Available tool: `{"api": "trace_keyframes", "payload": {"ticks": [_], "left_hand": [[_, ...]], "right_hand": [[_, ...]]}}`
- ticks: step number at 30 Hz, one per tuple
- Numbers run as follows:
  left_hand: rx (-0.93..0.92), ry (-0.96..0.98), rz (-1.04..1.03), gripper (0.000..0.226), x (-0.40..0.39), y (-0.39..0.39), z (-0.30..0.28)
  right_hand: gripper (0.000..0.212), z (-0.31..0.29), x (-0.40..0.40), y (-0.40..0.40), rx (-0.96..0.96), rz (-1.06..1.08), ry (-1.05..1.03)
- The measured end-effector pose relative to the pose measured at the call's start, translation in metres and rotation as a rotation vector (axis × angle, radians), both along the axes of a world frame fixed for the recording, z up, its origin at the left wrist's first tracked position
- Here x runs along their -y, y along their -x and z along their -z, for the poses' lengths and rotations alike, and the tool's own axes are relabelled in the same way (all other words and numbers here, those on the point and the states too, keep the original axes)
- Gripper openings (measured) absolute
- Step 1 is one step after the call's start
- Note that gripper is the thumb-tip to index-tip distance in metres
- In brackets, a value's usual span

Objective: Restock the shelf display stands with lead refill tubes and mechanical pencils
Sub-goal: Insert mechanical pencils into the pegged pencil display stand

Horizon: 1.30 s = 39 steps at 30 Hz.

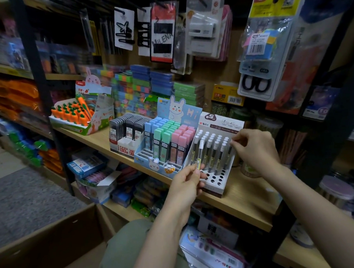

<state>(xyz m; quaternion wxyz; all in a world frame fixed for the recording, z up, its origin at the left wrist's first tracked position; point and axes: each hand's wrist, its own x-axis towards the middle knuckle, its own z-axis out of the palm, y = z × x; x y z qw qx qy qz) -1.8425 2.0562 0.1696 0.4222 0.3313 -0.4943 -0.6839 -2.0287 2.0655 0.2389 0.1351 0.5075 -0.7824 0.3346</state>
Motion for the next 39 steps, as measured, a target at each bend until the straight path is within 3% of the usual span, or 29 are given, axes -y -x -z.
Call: {"api": "trace_keyframes", "payload": {"ticks": [7,9,11,14,20,23,24,26,29,33,39], "left_hand": [[-0.028,0.003,0.009,0.021,0.000,0.003,0.001],[-0.028,0.016,0.018,0.021,0.000,0.003,0.001],[-0.034,0.048,0.033,0.022,0.001,0.004,0.001],[-0.003,0.116,0.080,0.023,0.001,0.008,0.002],[0.004,0.177,0.071,0.021,0.004,0.012,0.005],[0.054,0.251,0.073,0.019,0.004,0.014,0.007],[0.126,0.326,0.056,0.018,0.005,0.014,0.008],[0.461,0.603,-0.036,0.030,0.008,0.015,0.014],[0.866,1.004,-0.122,0.041,0.012,0.014,0.024],[1.042,1.067,-0.060,0.042,0.016,0.013,0.032],[1.032,1.068,-0.049,0.042,0.018,0.012,0.036]], "right_hand": [[0.021,0.005,-0.004,0.001,-0.108,-0.020,-0.036],[0.024,0.004,-0.009,0.001,-0.080,-0.085,0.057],[0.023,0.003,-0.015,-0.007,0.002,-0.253,0.201],[0.033,0.001,-0.023,-0.026,0.284,-0.511,0.191],[0.023,0.003,-0.027,-0.038,0.457,-0.569,0.178],[0.026,0.001,-0.034,-0.036,0.421,-0.606,0.176],[0.026,-0.002,-0.036,-0.032,0.406,-0.596,0.201],[0.026,-0.012,-0.039,-0.021,0.371,-0.537,0.259],[0.026,-0.026,-0.038,-0.006,0.188,-0.416,0.269],[0.025,-0.014,-0.030,-0.005,0.106,-0.355,0.244],[0.021,0.008,-0.021,0.000,0.111,-0.281,0.233]]}}
